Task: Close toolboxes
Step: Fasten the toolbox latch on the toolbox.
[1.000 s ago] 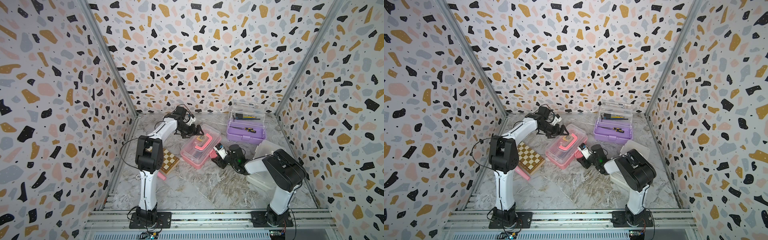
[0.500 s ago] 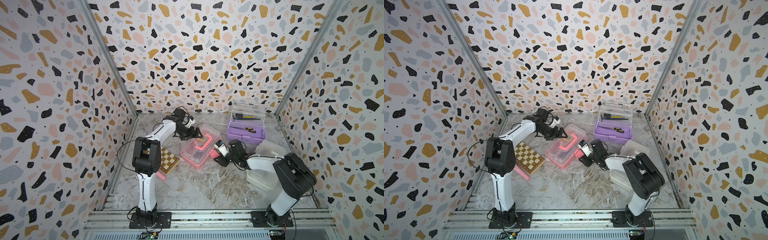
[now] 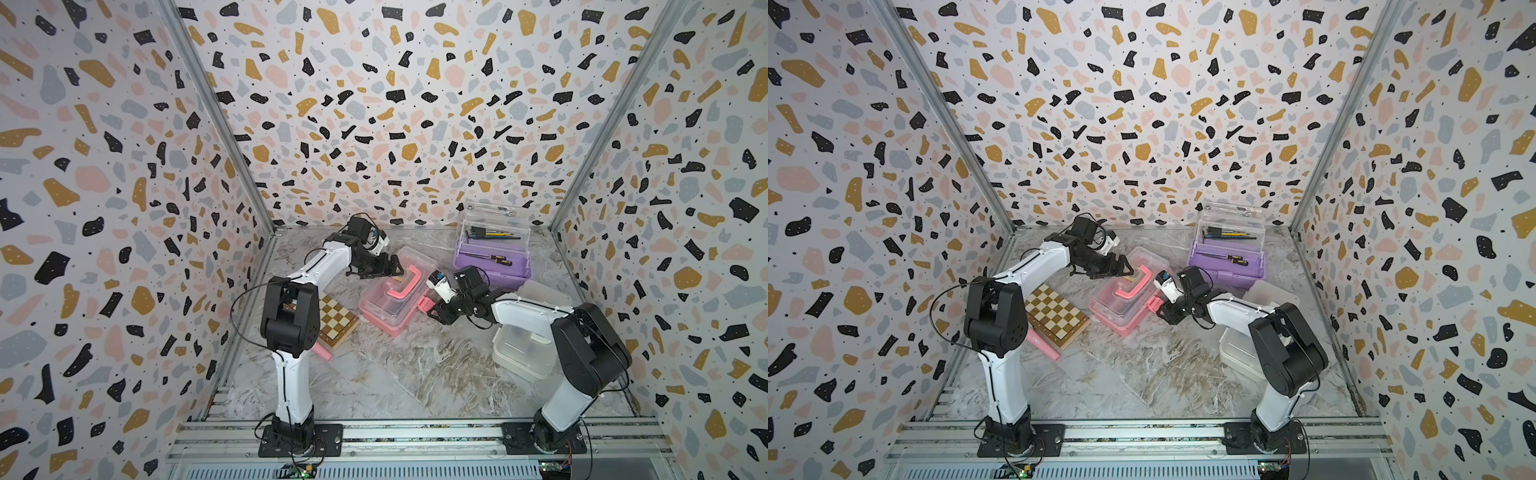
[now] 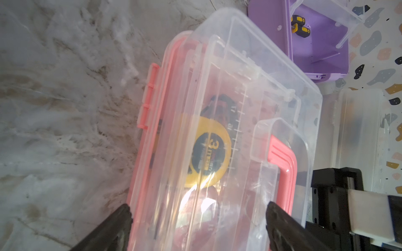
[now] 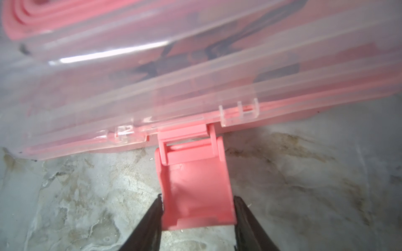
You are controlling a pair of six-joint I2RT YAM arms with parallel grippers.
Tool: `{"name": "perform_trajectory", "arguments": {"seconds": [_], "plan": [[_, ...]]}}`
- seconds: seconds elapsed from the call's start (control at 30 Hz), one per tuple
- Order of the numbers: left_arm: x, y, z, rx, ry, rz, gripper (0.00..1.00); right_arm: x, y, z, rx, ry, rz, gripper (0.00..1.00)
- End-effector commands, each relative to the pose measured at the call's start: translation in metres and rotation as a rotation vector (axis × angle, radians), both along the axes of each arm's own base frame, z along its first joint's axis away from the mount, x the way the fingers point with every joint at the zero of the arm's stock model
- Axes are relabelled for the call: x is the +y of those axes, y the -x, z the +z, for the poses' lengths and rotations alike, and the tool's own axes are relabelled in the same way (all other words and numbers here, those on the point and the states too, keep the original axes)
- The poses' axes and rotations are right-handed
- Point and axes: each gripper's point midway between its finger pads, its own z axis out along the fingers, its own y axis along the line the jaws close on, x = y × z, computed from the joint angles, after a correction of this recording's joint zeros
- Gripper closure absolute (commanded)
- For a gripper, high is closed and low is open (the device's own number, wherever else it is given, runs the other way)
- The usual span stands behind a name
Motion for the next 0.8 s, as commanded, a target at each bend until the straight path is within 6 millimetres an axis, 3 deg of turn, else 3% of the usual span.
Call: {"name": "perform_trajectory", "arguments": {"seconds": [0.0,0.37,0.77], "plan": [[-0.002,0.031,-0.034,0.114,-0.09,-0.031,0.07,0.032,-0.014,0.056,-0.134,-0.128,0.062,0.78],[-0.001,0.03,-0.037,0.116,-0.103,-0.026,0.07,0.042,-0.021,0.07,-0.102,-0.111,0.068,0.78],[-0.002,0.038,-0.043,0.132,-0.111,-0.035,0.07,0.063,-0.036,0.064,-0.053,-0.128,0.1,0.79]]}}
